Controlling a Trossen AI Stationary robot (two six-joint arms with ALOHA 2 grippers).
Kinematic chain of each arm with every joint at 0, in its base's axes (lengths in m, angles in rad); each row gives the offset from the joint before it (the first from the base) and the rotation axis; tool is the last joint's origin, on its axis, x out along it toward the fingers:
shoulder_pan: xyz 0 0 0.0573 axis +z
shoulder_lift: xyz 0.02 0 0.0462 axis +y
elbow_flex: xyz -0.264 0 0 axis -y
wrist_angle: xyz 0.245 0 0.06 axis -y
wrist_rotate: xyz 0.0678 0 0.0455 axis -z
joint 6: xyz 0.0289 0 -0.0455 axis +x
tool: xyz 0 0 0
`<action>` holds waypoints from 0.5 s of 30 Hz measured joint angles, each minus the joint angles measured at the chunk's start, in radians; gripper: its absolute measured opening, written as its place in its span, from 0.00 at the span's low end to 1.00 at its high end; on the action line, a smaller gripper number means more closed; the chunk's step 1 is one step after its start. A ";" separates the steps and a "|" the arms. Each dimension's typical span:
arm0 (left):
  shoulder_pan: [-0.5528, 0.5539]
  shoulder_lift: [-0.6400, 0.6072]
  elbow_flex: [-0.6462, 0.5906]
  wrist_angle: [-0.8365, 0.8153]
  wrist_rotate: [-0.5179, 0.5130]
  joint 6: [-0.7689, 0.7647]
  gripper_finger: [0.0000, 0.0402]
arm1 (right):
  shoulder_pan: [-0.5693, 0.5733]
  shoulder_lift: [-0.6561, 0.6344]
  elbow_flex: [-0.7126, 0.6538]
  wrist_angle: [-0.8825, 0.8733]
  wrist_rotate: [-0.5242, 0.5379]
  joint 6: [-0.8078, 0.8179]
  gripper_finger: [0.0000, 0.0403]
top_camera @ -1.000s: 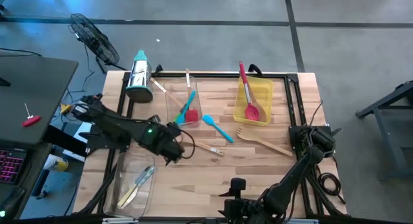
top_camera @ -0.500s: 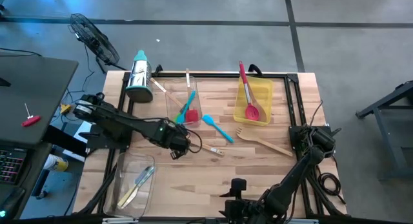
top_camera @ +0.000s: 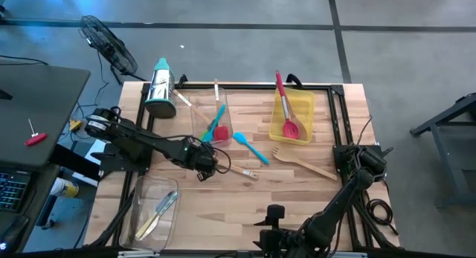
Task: Pick & Place Kitchen Items
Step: Put the left light brown wooden serving spoon into the yellow bin
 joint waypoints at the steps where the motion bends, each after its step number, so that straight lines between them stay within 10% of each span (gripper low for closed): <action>1: 0.000 0.000 -0.007 0.006 0.000 -0.004 0.00 | 0.000 0.000 0.000 0.000 0.000 0.000 0.60; 15: -0.003 0.000 -0.034 0.024 -0.026 -0.035 0.00 | -0.003 0.000 0.000 0.000 0.001 0.000 0.60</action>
